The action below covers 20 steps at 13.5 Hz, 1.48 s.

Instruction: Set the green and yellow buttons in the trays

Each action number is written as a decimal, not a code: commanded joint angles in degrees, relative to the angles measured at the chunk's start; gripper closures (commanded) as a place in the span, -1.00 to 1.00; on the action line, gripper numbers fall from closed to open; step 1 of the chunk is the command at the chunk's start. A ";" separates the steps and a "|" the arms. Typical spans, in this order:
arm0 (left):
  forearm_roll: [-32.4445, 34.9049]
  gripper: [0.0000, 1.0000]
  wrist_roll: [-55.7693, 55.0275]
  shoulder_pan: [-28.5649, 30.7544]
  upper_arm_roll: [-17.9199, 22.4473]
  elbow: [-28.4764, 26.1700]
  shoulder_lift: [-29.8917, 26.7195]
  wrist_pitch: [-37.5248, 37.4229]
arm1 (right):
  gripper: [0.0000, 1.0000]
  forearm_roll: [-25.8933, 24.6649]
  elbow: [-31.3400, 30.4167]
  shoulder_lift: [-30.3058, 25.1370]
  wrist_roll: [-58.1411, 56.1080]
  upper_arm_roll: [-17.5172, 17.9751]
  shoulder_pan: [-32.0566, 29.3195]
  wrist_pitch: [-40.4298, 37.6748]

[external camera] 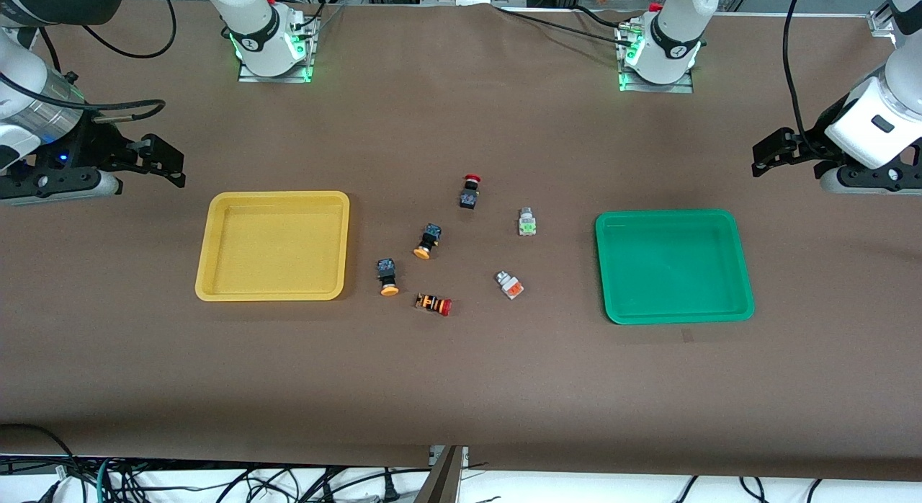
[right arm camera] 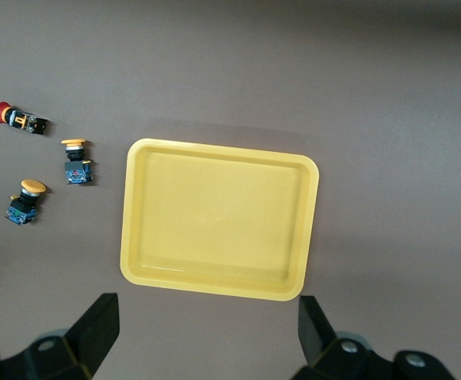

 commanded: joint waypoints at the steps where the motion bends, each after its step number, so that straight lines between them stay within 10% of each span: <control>1: 1.18 -1.00 0.83 -0.78 0.27 0.84 0.45 -0.41 | -0.99 -0.84 1.23 0.32 0.16 0.44 -0.15 -0.69; 10: 0.21 -1.00 -8.37 -0.87 -8.59 0.92 6.33 3.35 | -0.99 -0.84 1.23 0.32 0.25 0.44 -0.15 -0.69; 14: 0.48 -1.00 -20.77 -2.44 -16.86 3.56 16.94 10.12 | -0.99 1.26 1.23 3.11 -0.37 0.79 -0.06 0.88; 20: 1.27 -1.00 -24.31 -12.10 -16.61 2.42 32.50 21.99 | -1.00 1.98 1.31 13.30 -0.02 1.06 4.42 3.18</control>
